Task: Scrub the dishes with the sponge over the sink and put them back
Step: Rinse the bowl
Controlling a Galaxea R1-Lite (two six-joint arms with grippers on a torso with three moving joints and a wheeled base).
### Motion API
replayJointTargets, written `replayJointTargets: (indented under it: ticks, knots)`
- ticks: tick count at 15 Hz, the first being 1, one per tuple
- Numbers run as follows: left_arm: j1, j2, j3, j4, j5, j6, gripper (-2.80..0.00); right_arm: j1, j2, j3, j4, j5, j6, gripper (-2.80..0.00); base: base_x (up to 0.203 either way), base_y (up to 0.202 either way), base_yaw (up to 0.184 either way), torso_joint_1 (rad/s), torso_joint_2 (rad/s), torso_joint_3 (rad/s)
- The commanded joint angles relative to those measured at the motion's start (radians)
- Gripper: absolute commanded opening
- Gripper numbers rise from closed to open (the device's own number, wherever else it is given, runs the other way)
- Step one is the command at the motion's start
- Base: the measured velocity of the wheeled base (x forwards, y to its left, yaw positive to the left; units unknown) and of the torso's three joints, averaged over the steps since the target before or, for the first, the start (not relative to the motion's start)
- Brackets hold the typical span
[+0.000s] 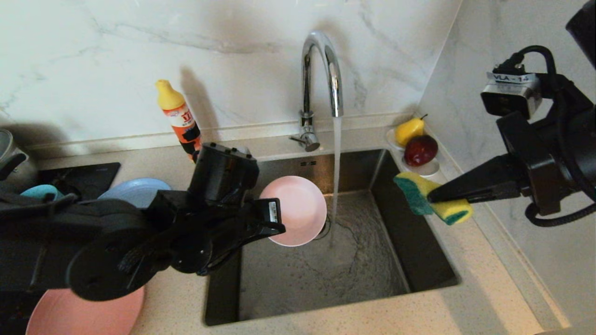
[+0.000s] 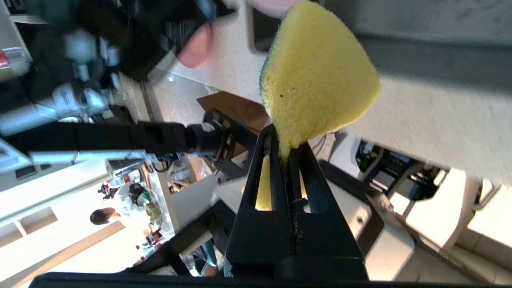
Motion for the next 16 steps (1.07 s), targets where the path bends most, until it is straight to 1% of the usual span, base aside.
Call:
replayJointTargets:
  ticks: [1,2,4,7,9,14,16]
  knots:
    - [0.008,0.138,-0.152,0.118,-0.034,-0.058,-2.8,-0.019,-0.088,0.071,0.001,0.003,0.0,-2.8,0.0,0.0,0.0,0.0,0.0,0.0]
    - [0.009,0.186,-0.21,0.16,-0.05,-0.084,-2.8,-0.023,-0.097,0.088,0.0,0.003,-0.002,-2.8,0.0,0.0,0.0,0.0,0.0,0.0]
    - [0.013,0.277,-0.301,0.204,-0.063,-0.118,-2.8,-0.025,-0.11,0.133,-0.003,0.003,-0.005,-2.8,0.0,0.0,0.0,0.0,0.0,0.0]
    - [0.021,0.379,-0.387,0.218,-0.07,-0.148,-2.8,-0.027,-0.125,0.153,-0.004,0.002,-0.007,-2.8,0.0,0.0,0.0,0.0,0.0,0.0]
    - [0.034,0.427,-0.444,0.219,-0.07,-0.181,-2.8,-0.048,-0.116,0.164,-0.013,0.002,-0.007,-2.8,0.0,0.0,0.0,0.0,0.0,0.0]
    - [0.064,0.471,-0.524,0.225,-0.072,-0.19,-2.8,-0.056,-0.102,0.169,-0.03,0.003,-0.006,-2.8,0.0,0.0,0.0,0.0,0.0,0.0]
    - [0.066,0.492,-0.569,0.251,-0.073,-0.195,-2.8,-0.056,-0.101,0.175,-0.034,0.003,-0.006,-2.8,0.0,0.0,0.0,0.0,0.0,0.0]
